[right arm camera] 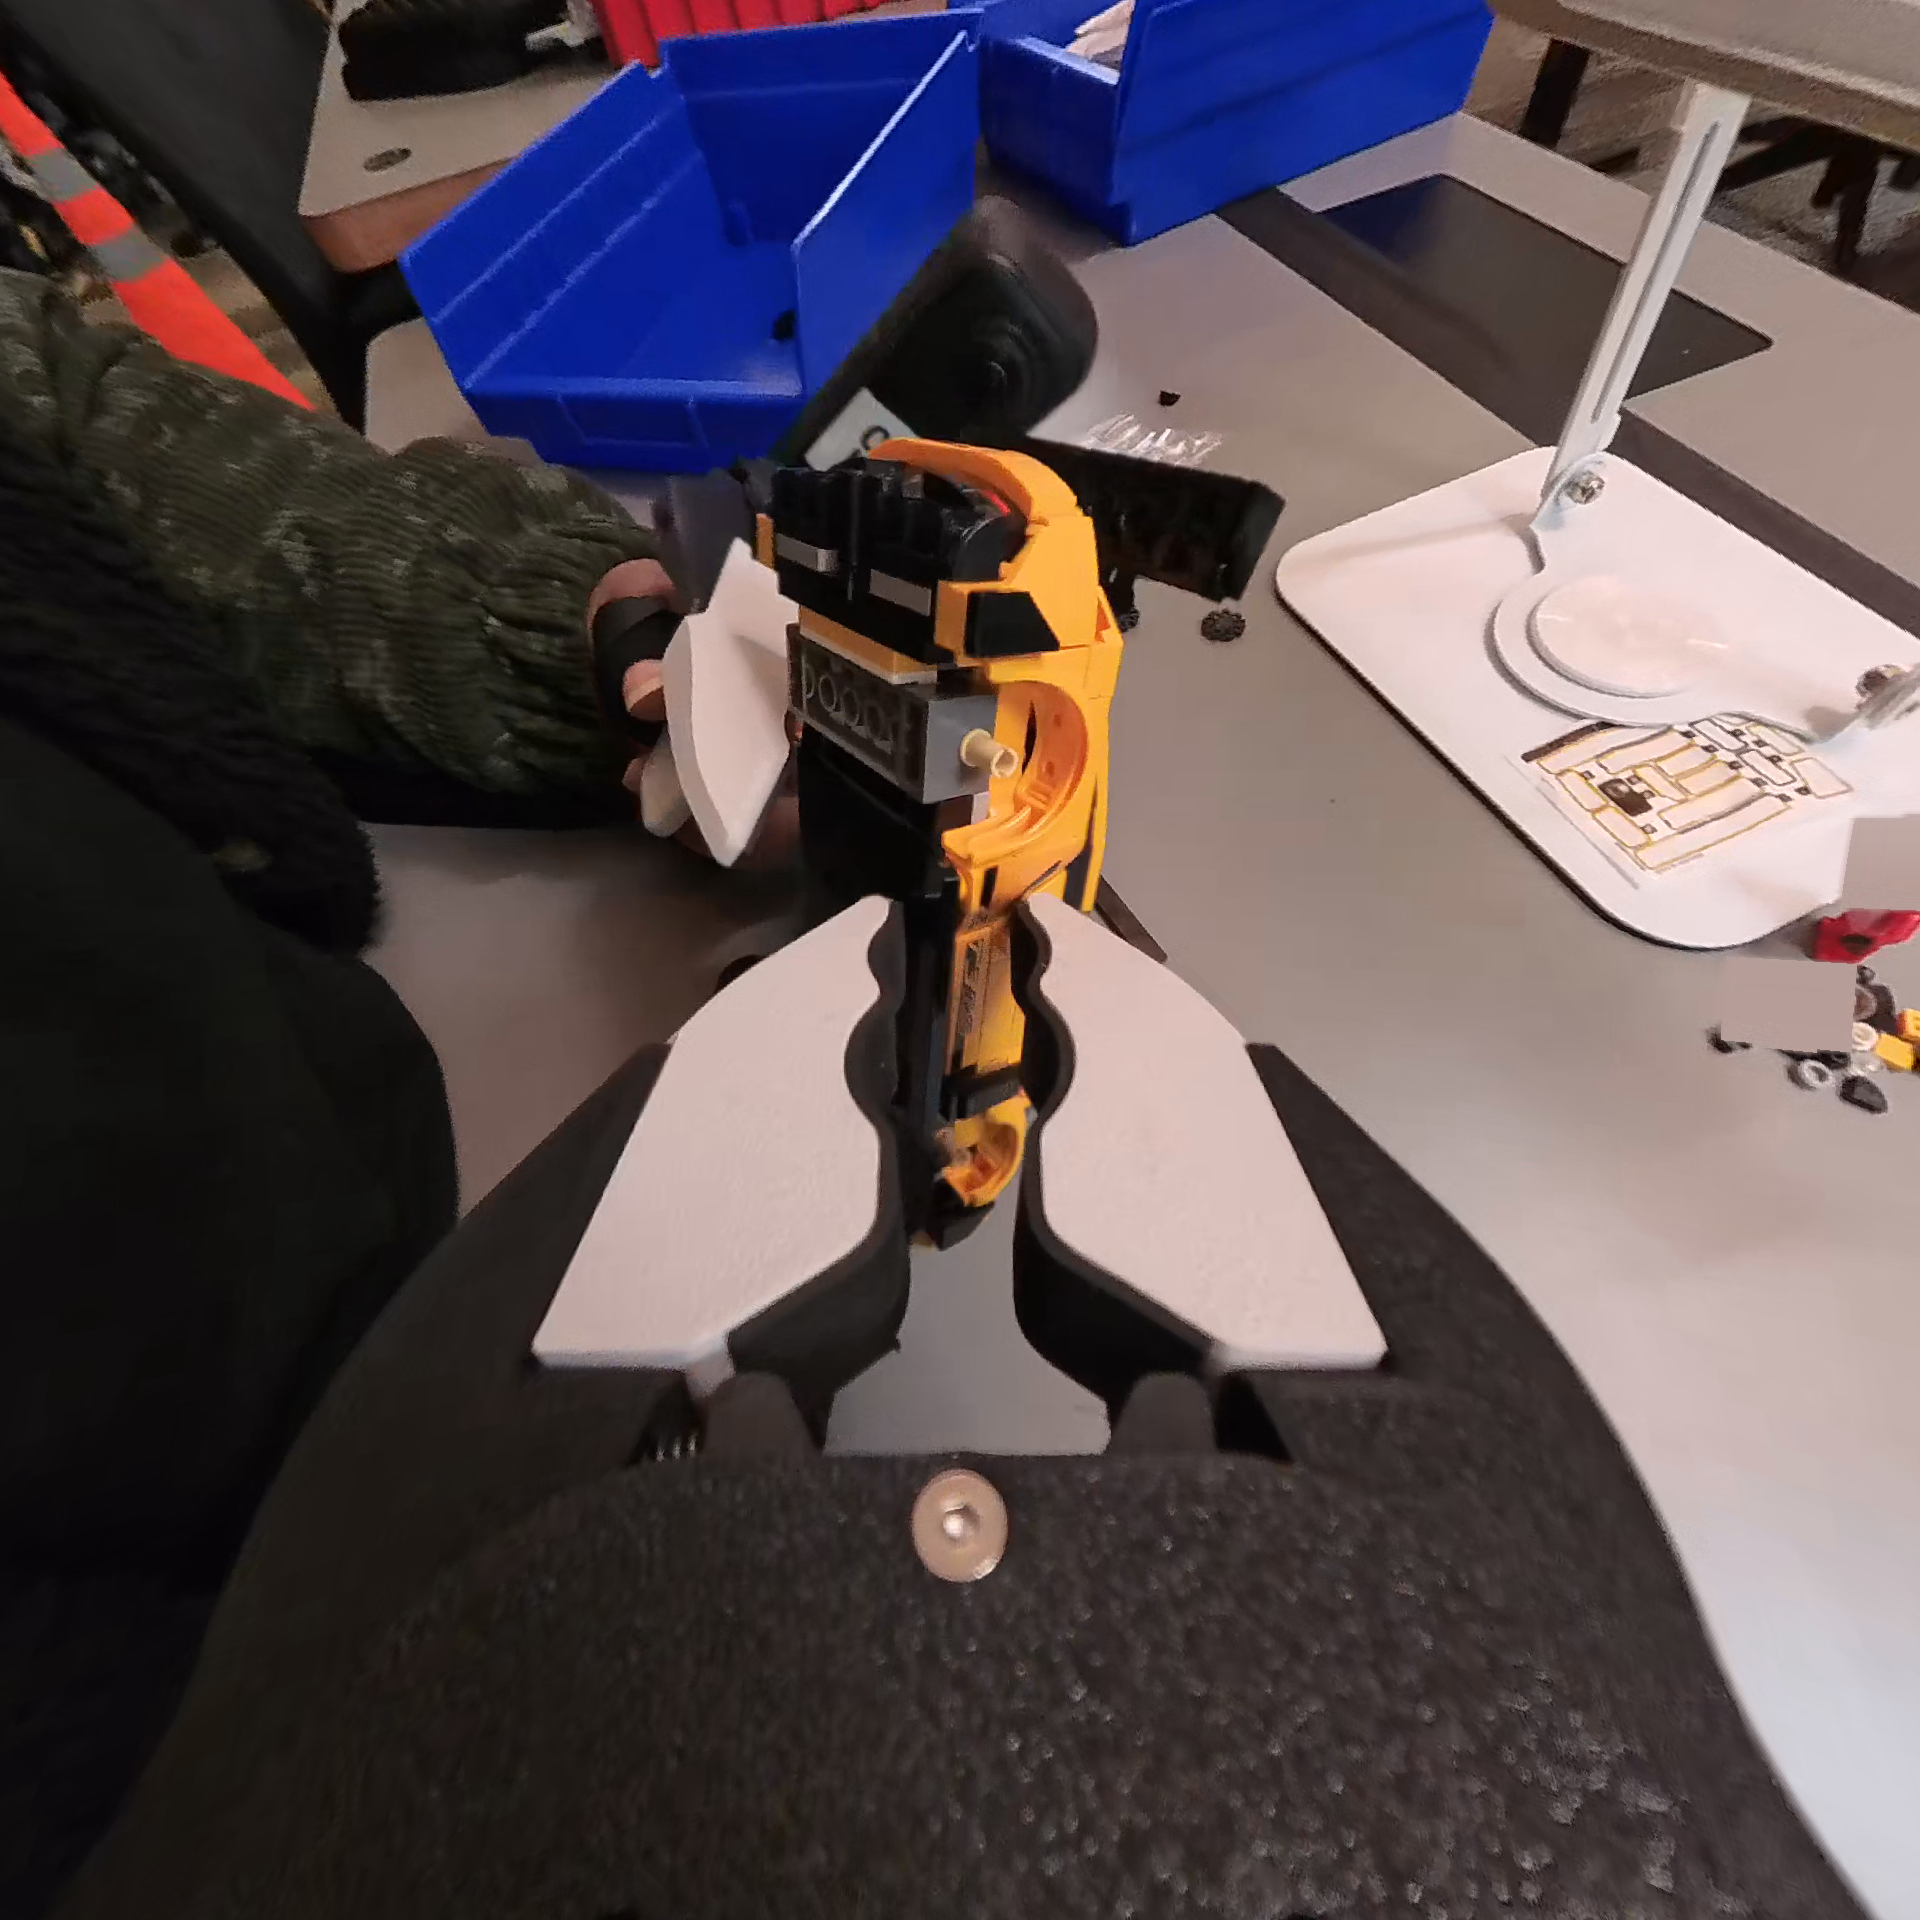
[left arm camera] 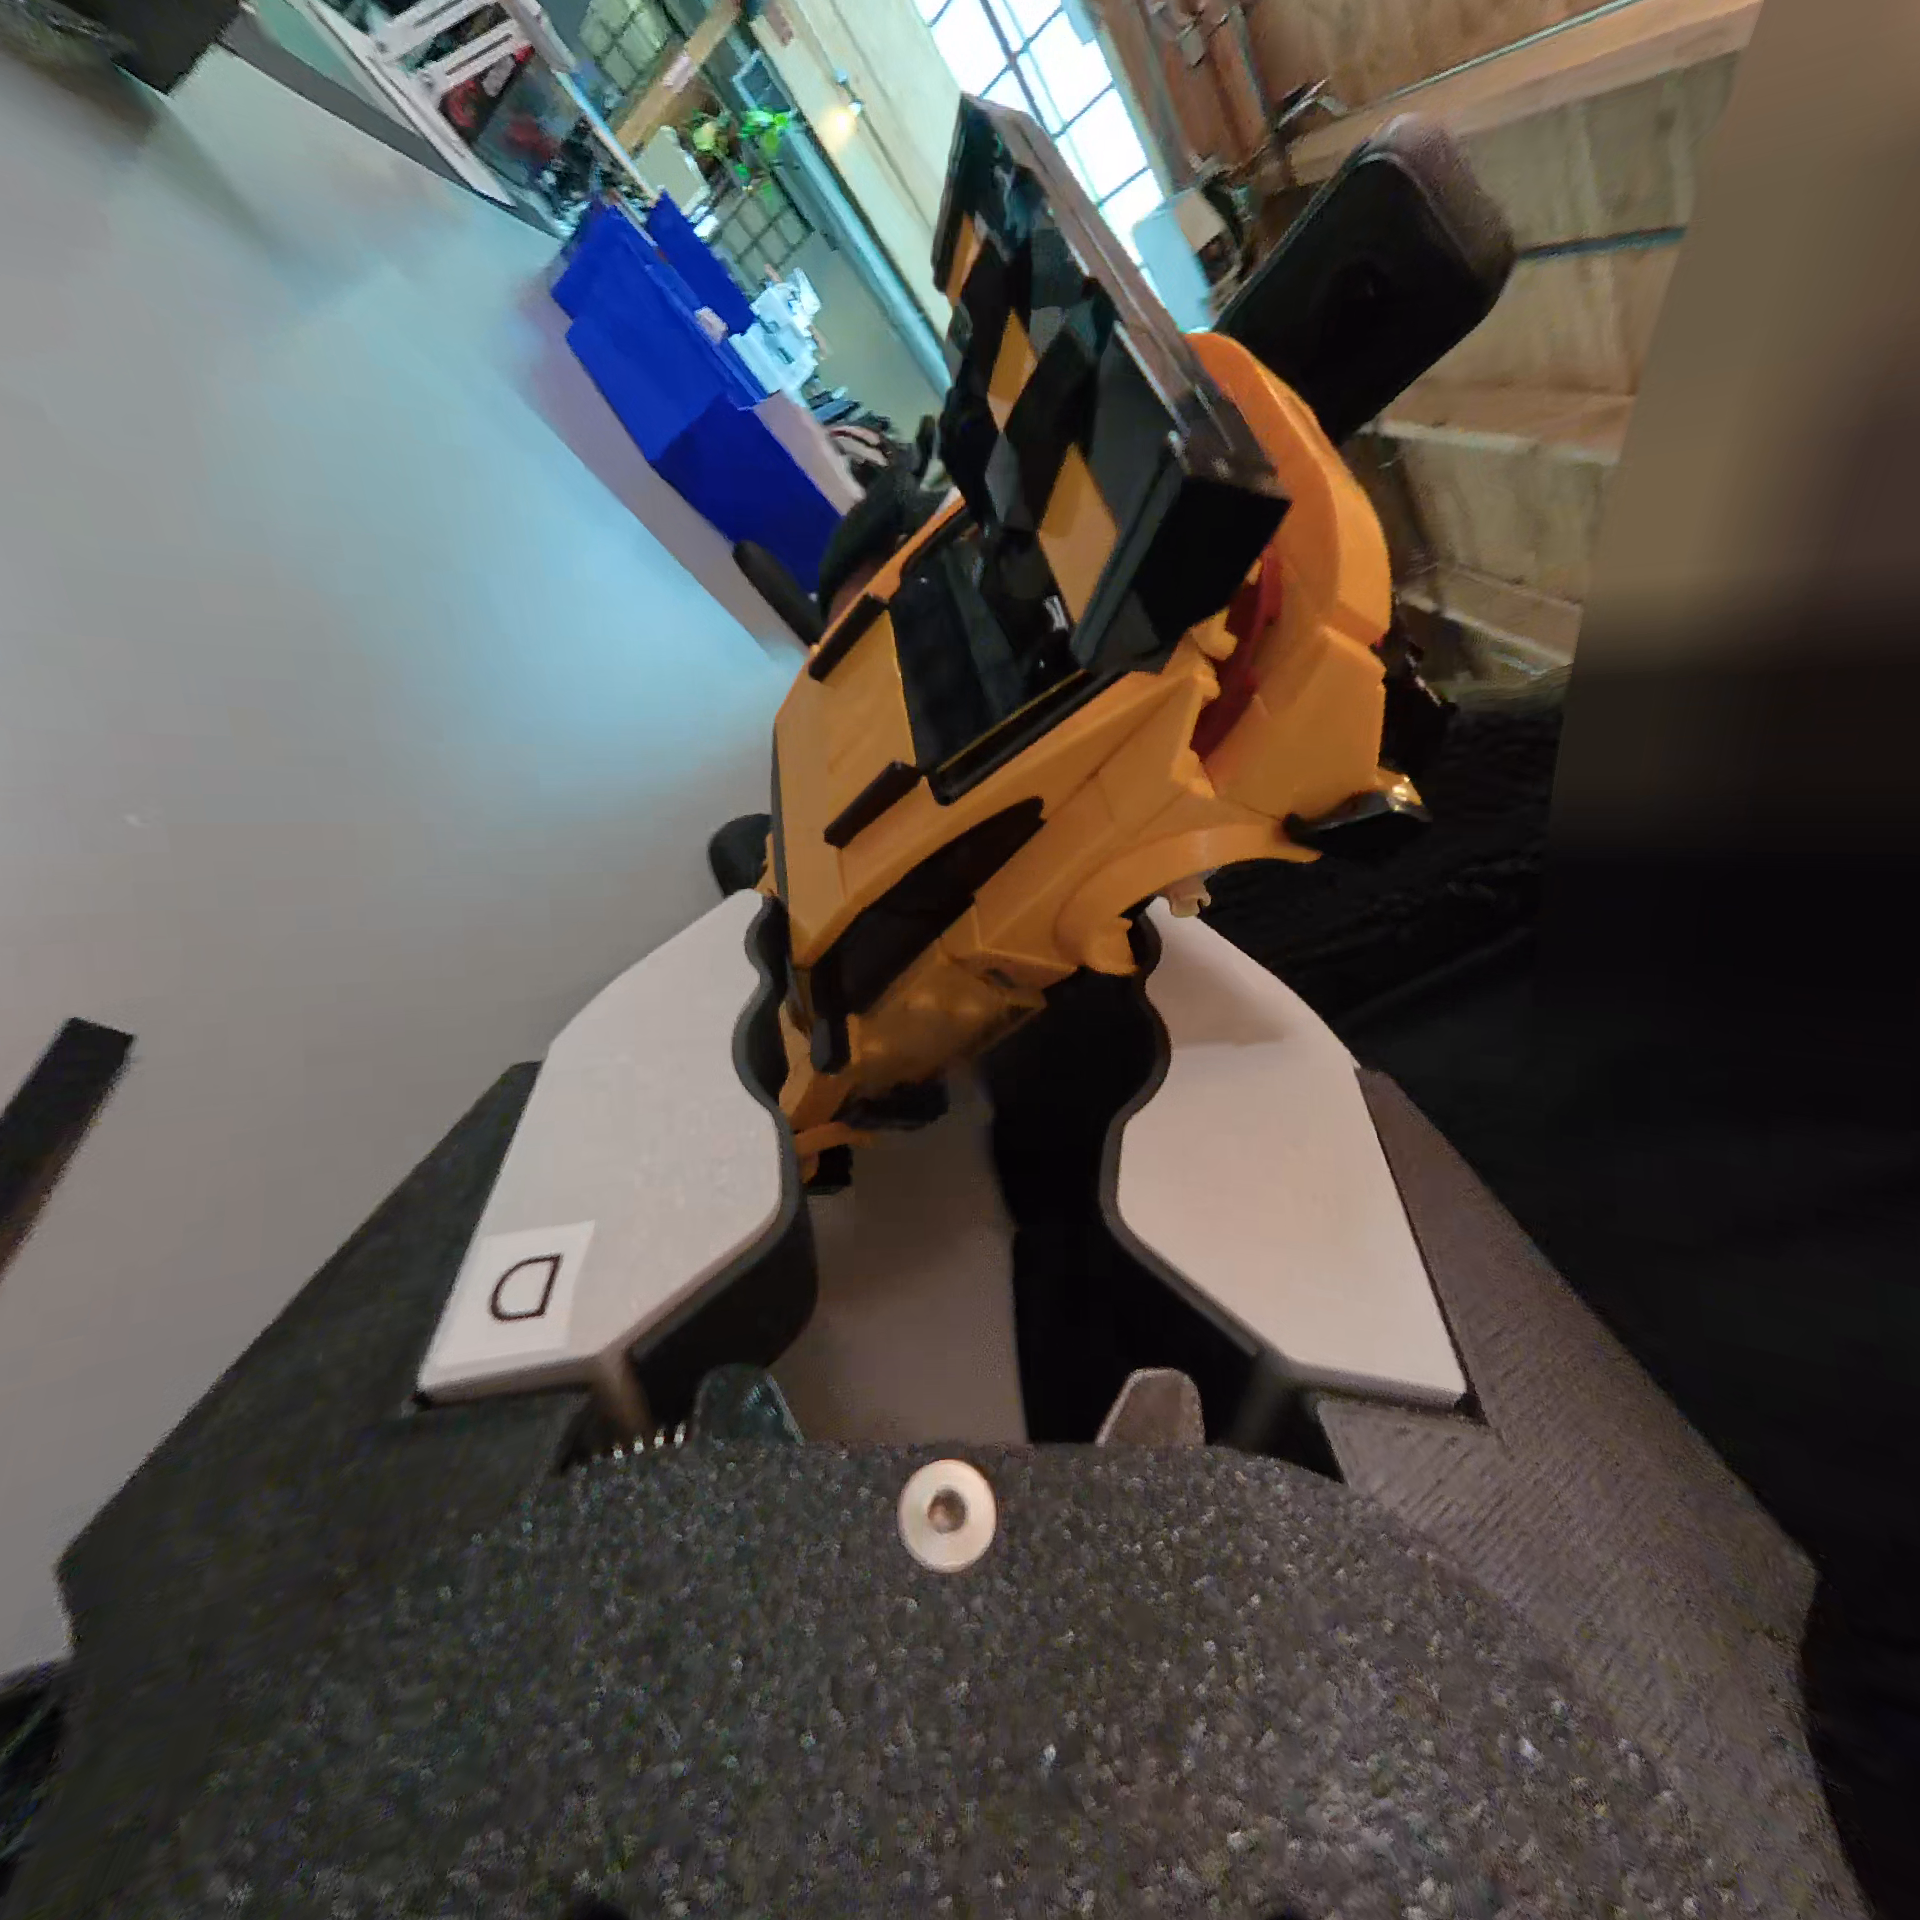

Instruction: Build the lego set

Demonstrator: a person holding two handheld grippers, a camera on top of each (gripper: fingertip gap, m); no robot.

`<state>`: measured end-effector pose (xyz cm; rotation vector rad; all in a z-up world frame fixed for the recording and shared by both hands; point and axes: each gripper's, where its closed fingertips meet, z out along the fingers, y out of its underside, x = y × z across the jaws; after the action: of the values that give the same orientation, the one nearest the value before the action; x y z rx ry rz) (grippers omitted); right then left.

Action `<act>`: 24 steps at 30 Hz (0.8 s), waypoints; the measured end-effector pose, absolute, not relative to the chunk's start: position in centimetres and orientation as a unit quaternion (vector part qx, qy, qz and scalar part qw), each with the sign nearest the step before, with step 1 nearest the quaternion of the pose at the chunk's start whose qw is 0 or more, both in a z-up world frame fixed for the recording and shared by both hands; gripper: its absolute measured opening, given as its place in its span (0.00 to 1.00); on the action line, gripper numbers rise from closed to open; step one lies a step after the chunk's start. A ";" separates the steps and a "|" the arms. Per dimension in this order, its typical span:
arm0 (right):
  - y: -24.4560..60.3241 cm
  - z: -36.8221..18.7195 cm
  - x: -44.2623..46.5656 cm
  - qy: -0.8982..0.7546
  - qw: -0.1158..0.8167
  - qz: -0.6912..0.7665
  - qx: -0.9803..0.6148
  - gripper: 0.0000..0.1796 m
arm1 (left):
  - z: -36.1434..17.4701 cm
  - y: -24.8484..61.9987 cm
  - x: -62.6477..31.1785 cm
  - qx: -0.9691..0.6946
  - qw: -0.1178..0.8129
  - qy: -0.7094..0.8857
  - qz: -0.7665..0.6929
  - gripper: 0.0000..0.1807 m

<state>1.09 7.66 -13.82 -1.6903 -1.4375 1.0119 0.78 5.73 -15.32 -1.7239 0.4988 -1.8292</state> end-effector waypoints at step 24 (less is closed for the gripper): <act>7.0 -13.4 1.5 -0.562 0.402 0.379 -0.616 0.05 | -15.6 7.1 0.0 -0.673 0.385 0.239 -0.584 0.32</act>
<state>1.55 6.99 -13.42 -1.5562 -1.4212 0.9575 0.00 7.08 -15.64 -1.7147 0.6087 -1.4885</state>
